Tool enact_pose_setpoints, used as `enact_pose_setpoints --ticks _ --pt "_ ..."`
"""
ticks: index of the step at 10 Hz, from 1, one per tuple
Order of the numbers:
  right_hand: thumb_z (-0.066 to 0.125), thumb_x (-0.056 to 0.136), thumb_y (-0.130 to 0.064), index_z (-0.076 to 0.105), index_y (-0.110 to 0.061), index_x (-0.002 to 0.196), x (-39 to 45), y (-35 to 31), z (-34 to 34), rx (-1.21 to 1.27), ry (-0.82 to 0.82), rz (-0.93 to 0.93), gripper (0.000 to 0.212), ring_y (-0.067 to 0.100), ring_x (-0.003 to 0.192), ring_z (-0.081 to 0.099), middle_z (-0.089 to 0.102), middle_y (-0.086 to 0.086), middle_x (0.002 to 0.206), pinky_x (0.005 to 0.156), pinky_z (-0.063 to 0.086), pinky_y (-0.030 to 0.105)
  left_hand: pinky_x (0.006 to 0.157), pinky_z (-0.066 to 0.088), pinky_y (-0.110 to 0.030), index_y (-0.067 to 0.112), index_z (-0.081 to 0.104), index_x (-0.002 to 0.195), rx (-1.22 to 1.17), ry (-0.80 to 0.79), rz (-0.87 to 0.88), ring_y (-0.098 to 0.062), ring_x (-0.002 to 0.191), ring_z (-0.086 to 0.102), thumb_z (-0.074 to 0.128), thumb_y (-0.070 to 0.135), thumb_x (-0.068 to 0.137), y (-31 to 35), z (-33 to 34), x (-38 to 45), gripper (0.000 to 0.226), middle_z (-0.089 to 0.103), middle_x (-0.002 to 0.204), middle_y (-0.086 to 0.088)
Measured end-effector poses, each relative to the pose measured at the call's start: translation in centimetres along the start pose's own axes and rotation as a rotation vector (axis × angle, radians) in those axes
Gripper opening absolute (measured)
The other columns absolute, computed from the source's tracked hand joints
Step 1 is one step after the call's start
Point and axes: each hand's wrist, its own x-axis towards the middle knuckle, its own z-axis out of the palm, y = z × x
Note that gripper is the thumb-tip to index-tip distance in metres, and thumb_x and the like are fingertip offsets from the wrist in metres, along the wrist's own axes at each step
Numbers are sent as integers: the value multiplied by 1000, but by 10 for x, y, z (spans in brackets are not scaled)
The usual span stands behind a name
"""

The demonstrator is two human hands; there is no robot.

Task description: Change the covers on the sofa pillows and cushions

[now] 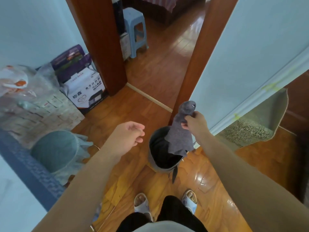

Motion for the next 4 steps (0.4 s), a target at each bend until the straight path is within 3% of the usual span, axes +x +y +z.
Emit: enact_pose_setpoints --ticks 1,2,3,4 --pt "52 92 -7 56 -10 108 31 37 22 -69 62 56 17 29 78 66 59 9 87 75 58 39 80 57 -26 28 71 104 12 23 -45 -5 83 73 57 18 99 -19 1 16 18 75 97 9" --pt "56 89 -18 52 -13 125 55 87 36 -267 -15 127 36 35 103 65 61 10 106 91 56 50 82 57 -29 28 71 103 10 37 -81 -7 84 73 56 18 100 -37 8 29 18 75 94 8" --pt "57 89 -24 46 -9 136 66 133 33 -464 20 252 51 38 113 60 58 16 123 94 55 49 82 58 -29 26 71 104 6 10 -100 -9 84 74 56 17 100 -51 15 29 18 76 92 7" --pt "49 92 -15 52 -5 129 52 164 21 -555 17 293 39 32 104 64 61 17 120 89 58 44 86 59 -33 23 71 104 -12 -25 -143 -14 86 74 53 18 102 -57 23 18 19 76 92 4"
